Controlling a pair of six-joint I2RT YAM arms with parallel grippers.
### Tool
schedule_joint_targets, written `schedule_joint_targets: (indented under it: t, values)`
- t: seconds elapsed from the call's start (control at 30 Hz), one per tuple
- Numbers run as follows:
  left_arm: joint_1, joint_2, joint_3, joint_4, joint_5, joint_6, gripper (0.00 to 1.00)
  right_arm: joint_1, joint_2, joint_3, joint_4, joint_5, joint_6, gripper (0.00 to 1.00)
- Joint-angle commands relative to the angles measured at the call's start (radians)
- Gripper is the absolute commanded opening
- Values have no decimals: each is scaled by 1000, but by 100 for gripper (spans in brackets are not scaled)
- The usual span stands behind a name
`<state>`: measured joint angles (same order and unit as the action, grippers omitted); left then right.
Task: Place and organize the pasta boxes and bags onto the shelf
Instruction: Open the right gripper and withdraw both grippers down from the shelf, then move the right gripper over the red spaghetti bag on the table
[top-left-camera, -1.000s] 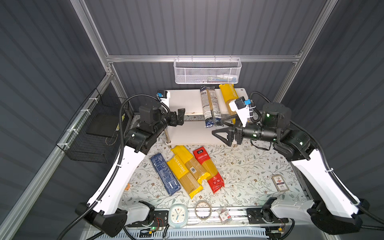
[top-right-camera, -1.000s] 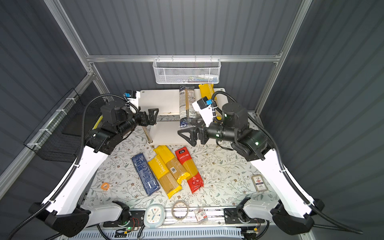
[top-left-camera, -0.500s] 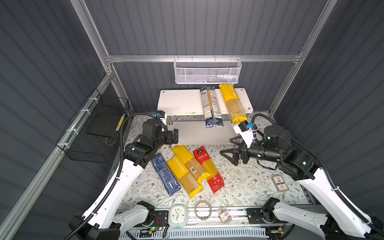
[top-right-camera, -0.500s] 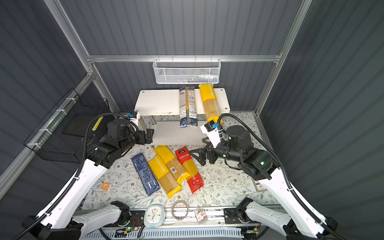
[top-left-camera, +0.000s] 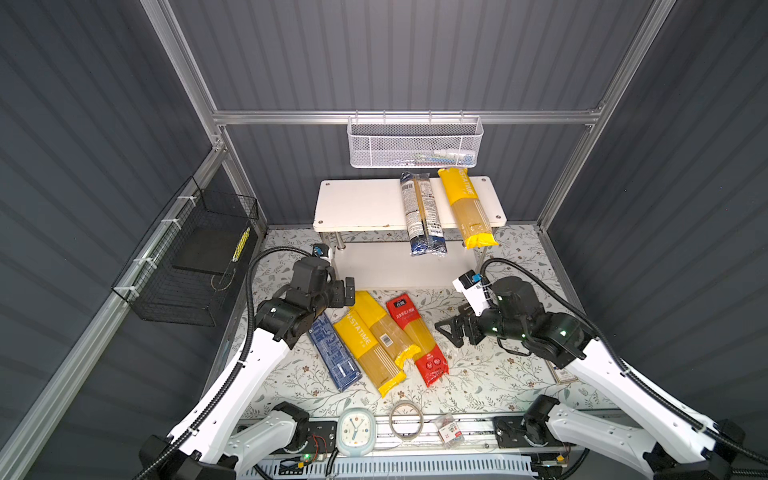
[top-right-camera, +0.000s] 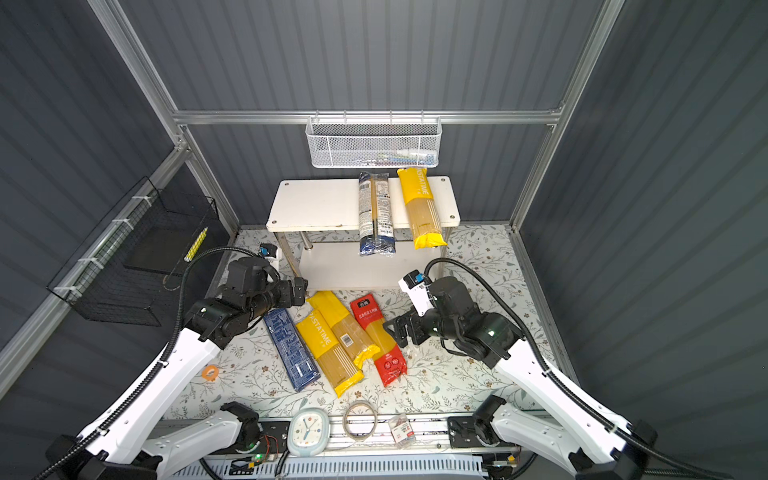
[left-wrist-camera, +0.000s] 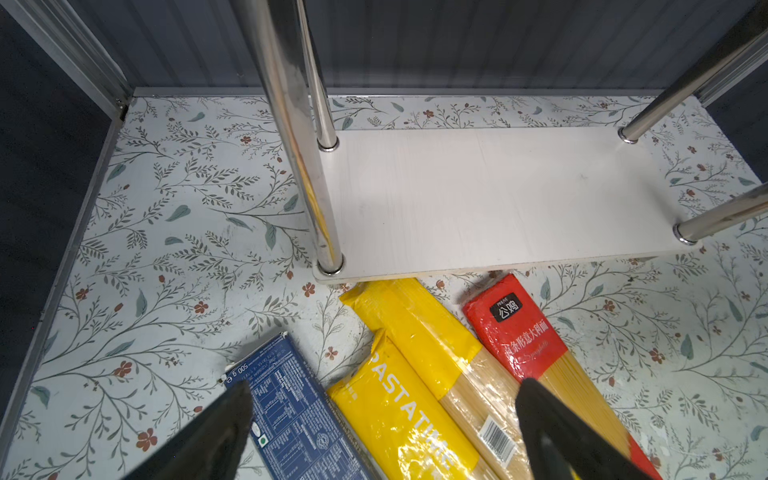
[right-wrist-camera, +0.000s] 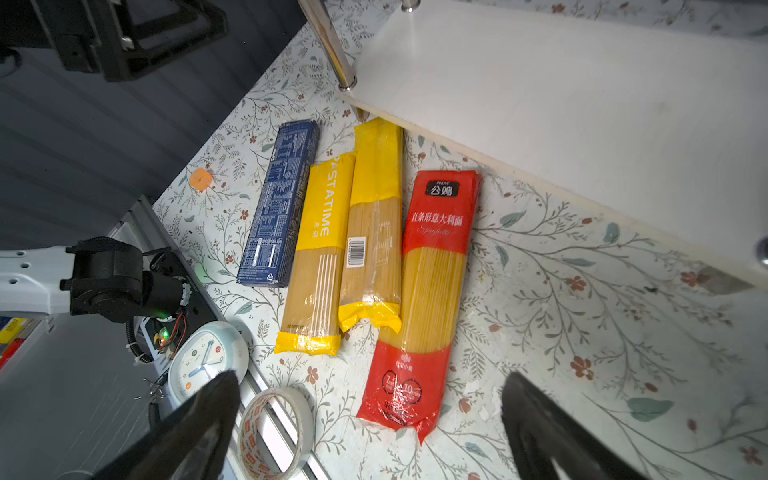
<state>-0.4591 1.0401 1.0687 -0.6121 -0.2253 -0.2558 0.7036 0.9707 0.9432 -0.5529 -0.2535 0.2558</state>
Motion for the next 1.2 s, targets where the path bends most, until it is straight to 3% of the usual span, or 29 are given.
schedule_joint_targets:
  t: [0.0, 0.1, 0.2, 0.37, 0.53, 1.17]
  values:
    - [2, -42, -18, 2, -5, -18, 100, 2, 25, -77, 152, -159, 95, 99]
    - [2, -49, -31, -3, -8, -19, 100, 2, 41, -173, 284, -161, 155, 99]
    - [3, -57, -52, 2, -10, -27, 100, 6, 88, -166, 234, -119, 127, 99]
    - [2, -61, -85, 17, -6, -39, 100, 70, 195, -116, 78, 118, 72, 99]
    - [2, -55, -93, 22, -8, -40, 100, 167, 291, -97, 17, 254, 62, 99]
    - [24, -1, -157, 99, 18, 10, 100, 272, 556, -123, 77, 337, 116, 96]
